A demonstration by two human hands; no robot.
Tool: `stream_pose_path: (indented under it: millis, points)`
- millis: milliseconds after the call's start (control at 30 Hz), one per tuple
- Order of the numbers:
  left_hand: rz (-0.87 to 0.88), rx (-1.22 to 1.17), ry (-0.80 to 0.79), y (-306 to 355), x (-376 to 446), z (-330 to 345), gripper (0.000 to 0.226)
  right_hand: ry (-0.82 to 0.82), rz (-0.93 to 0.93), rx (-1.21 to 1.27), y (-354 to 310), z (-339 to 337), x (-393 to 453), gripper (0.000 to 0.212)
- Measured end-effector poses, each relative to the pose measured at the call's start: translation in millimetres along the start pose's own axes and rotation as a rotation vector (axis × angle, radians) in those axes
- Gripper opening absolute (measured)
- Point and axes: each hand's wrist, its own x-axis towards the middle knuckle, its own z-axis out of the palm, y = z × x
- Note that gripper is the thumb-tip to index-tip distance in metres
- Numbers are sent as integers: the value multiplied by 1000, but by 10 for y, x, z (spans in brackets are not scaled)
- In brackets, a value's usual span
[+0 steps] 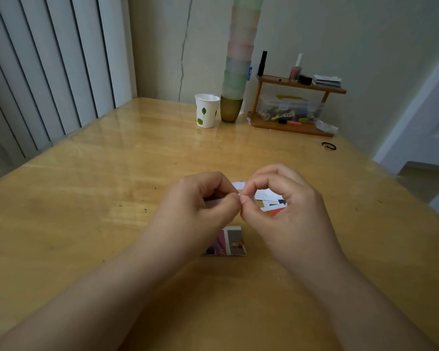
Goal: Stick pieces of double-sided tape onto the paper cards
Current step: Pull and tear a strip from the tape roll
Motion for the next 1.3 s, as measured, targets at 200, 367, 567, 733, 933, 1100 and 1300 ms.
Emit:
stream_pose_path:
  millis: [200, 367, 567, 733, 933, 1100, 1300]
  points:
    - [-19, -168, -19, 8, 1, -13, 22, 2, -214, -65, -15, -18, 17, 4]
    - [-92, -274, -57, -24, 23, -12, 15, 15, -329, -130, -3, -44, 38, 8]
    - [-181, -341, -94, -72, 49, -10, 15, -28, -370, -174, 19, -53, 70, 11]
    - [-217, -417, -133, -96, 60, -4, 15, -112, -368, -190, 4, -77, 58, 11]
    - [-207, -330, 176, -208, 219, -239, 21, -292, -26, 111, -67, -100, 0, 10]
    - [-132, 96, 26, -226, 146, -130, 9, -135, 314, 481, 1, -161, 89, 14]
    - [-186, -229, 103, -188, 144, -147, 47, -7, 492, 561, 41, -171, 112, 26]
